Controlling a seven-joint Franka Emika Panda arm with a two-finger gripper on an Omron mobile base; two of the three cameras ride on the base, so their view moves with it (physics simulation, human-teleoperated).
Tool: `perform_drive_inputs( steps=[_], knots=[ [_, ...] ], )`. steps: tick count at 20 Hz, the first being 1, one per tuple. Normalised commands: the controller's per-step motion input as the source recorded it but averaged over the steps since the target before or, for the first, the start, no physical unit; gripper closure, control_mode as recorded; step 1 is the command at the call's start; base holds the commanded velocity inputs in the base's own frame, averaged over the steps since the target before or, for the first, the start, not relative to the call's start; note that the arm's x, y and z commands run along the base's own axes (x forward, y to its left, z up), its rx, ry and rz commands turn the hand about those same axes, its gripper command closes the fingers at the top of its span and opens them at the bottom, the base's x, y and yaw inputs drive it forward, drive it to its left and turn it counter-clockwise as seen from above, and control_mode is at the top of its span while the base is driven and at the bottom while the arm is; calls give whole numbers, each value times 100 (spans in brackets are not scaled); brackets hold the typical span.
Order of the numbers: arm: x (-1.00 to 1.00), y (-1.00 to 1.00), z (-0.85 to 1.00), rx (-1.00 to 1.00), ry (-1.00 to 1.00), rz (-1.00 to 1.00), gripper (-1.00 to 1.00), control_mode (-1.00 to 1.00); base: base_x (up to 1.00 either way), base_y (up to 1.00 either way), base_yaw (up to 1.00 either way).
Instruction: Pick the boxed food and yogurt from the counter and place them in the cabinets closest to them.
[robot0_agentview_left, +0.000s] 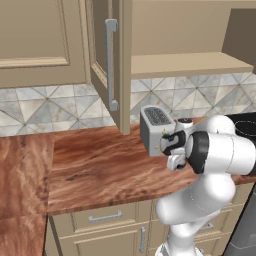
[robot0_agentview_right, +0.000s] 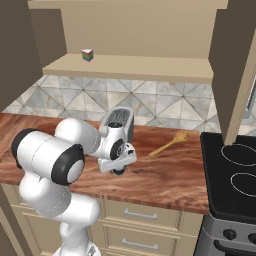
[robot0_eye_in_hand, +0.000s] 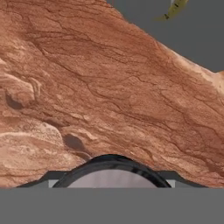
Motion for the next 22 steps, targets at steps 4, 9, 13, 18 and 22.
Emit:
perform_drive_inputs(
  steps=[4, 9, 13, 18, 22],
  knots=[
    [-1, 0, 54, 0, 9, -13, 100, -100, 0, 0, 0],
    [-11, 4, 68, -2, 8, -17, 100, -100, 0, 0, 0],
    [-21, 1, 70, -2, 3, -17, 100, -100, 0, 0, 0],
    [-38, 0, 64, 0, 0, -15, 100, -100, 0, 0, 0],
    [-42, -2, 56, 0, 0, -14, 100, -100, 0, 0, 0]
  ],
)
